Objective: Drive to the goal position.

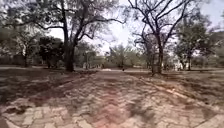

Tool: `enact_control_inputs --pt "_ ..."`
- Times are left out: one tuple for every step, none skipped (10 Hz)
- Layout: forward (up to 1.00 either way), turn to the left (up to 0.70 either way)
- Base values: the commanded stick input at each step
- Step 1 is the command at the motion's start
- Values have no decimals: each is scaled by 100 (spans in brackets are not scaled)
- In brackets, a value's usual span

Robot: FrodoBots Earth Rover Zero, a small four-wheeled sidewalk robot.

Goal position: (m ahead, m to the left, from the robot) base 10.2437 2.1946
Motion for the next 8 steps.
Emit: enact_control_inputs --pt "70 0" --pt "70 0" --pt "70 0" --pt "70 0" --pt "70 0" --pt "70 0" --pt "70 0" --pt "70 0"
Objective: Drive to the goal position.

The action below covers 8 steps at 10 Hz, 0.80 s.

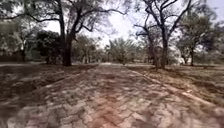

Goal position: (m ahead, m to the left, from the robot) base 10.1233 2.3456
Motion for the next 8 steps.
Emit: enact_control_inputs --pt "70 0" --pt "70 0" --pt "70 0" --pt "70 0" --pt "70 0" --pt "70 0" --pt "70 0" --pt "70 0"
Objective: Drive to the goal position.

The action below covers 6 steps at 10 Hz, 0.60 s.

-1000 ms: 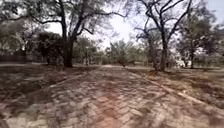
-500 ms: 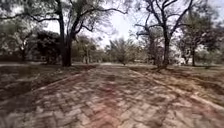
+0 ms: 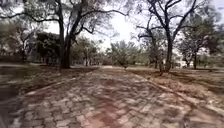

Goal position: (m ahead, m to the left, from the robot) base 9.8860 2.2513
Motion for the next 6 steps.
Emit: enact_control_inputs --pt "70 0" --pt "70 0" --pt "70 0" --pt "70 0" --pt "70 0" --pt "70 0"
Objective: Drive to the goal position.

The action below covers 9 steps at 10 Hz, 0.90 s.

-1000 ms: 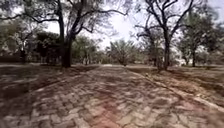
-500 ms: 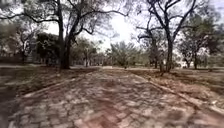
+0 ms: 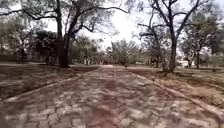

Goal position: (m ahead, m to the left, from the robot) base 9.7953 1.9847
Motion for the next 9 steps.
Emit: enact_control_inputs --pt "70 0" --pt "70 0" --pt "70 0" --pt "70 0" --pt "70 0" --pt "70 0" --pt "70 6" --pt "70 12" --pt "70 9"
